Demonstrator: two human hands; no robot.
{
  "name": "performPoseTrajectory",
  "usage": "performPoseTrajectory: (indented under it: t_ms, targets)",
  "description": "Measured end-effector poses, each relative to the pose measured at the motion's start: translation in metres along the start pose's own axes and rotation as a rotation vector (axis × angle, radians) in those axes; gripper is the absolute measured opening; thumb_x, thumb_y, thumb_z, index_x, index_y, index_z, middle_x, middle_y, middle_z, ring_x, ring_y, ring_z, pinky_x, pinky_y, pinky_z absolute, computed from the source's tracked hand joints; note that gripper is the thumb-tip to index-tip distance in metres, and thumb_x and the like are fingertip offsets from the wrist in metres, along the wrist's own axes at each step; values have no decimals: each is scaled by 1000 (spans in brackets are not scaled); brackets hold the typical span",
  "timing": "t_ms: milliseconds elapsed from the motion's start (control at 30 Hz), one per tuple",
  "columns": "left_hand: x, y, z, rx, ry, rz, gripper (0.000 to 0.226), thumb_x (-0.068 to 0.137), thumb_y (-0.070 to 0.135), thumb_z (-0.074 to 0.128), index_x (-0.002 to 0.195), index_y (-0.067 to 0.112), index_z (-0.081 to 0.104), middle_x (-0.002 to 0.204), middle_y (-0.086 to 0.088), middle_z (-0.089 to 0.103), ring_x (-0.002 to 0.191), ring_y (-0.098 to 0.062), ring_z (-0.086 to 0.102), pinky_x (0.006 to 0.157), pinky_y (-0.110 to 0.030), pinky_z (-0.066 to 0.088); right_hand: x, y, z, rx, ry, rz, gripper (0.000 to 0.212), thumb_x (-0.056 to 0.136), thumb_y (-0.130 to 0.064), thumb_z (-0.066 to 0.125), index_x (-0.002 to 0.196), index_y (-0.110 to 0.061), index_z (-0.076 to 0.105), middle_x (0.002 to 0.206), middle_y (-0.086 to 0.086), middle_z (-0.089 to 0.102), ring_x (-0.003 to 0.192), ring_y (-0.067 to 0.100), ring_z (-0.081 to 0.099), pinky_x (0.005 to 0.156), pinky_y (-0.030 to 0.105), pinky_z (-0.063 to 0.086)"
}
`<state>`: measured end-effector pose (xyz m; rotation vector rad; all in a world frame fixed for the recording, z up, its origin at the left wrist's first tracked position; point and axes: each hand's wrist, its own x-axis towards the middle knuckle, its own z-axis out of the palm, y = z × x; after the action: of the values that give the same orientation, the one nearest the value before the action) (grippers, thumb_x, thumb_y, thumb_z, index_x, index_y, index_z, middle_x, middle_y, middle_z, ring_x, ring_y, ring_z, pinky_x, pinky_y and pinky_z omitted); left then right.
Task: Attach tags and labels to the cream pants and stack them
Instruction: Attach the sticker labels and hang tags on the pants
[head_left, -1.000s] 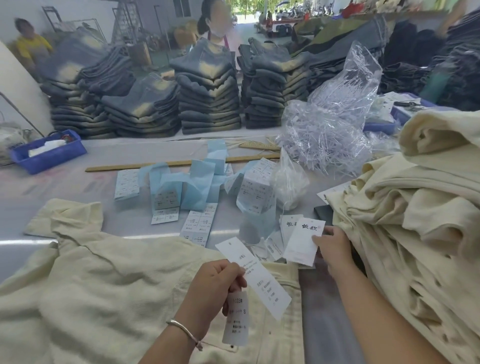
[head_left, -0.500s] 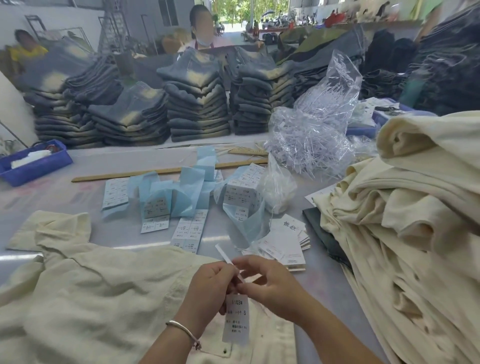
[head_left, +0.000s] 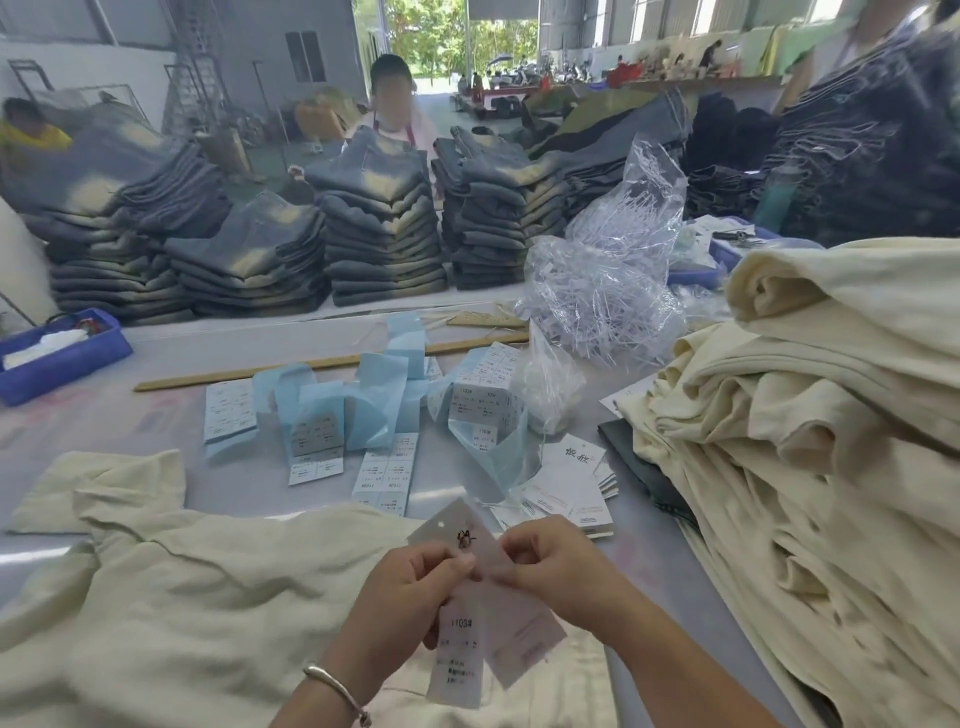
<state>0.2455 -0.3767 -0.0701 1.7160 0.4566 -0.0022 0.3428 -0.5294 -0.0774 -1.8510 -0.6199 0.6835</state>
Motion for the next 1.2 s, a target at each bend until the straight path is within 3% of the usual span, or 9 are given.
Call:
performPoseTrajectory:
  t_ms: [67, 133, 233, 300, 533, 667, 800, 1067, 1200]
  targets:
    - [-4, -1, -16, 5, 23, 11, 17, 88, 18, 67, 74, 10, 71, 54, 0, 53, 48, -16, 48, 45, -23, 42, -1, 1, 8, 29, 217, 80, 21, 85, -3, 64, 67, -12, 67, 49, -13, 48, 51, 6, 45, 57, 21, 38]
    - [-10, 0, -34, 12, 53, 39, 11, 89, 6, 65, 81, 10, 71, 62, -1, 61, 53, -13, 54, 50, -22, 46, -2, -4, 17, 227, 317, 126, 19, 87, -1, 62, 78, -16, 69, 51, -12, 60, 55, 7, 58, 56, 20, 46]
    - [-20, 6, -60, -4, 90, 98, 19, 84, -5, 66, 92, 12, 70, 72, -1, 64, 64, -10, 61, 55, -22, 50, -2, -16, 29, 481, 288, 168, 16, 89, -1, 61, 101, -10, 68, 84, 10, 75, 76, 21, 70, 65, 27, 54]
    - [-26, 12, -74, -15, 102, 154, 28, 81, -10, 66, 93, 14, 69, 73, 2, 63, 66, -10, 63, 55, -21, 51, 0, -26, 38, 536, 277, 161, 15, 89, -3, 62, 103, -8, 67, 91, 13, 75, 78, 22, 71, 62, 24, 54]
    - [-31, 27, -94, 210, 102, 334, 32, 78, -1, 72, 92, 27, 66, 72, 9, 65, 67, -15, 63, 62, -27, 51, 1, -48, 69, 457, 235, 112, 12, 93, -9, 58, 101, -5, 66, 88, 13, 75, 75, 23, 70, 73, 35, 53]
    - [-30, 27, -93, 262, 76, 352, 30, 77, 2, 74, 93, 27, 67, 72, 10, 65, 65, -10, 62, 60, -22, 47, -4, -58, 74, 447, 182, 49, 18, 95, -6, 53, 106, 3, 65, 96, 24, 71, 79, 28, 67, 72, 32, 53]
    - [-32, 28, -92, 284, 83, 365, 30, 77, 6, 75, 93, 29, 66, 74, 8, 65, 63, -6, 61, 58, -18, 47, -10, -64, 76, 439, 144, 11, 21, 96, -3, 49, 104, 2, 67, 95, 22, 72, 78, 25, 66, 69, 25, 53]
    - [-37, 33, -89, 395, 145, 427, 25, 76, 14, 79, 90, 30, 65, 71, 11, 64, 59, 0, 59, 59, -9, 45, -17, -69, 78, 438, 97, -49, 24, 97, -6, 47, 102, -5, 71, 96, 17, 74, 83, 23, 68, 75, 27, 51]
    - [-38, 32, -85, 434, 183, 456, 25, 75, 16, 80, 89, 30, 65, 71, 9, 63, 59, -3, 59, 61, -15, 49, -20, -70, 79, 437, 99, -60, 24, 96, -4, 48, 100, -4, 71, 92, 14, 74, 81, 20, 69, 72, 23, 51]
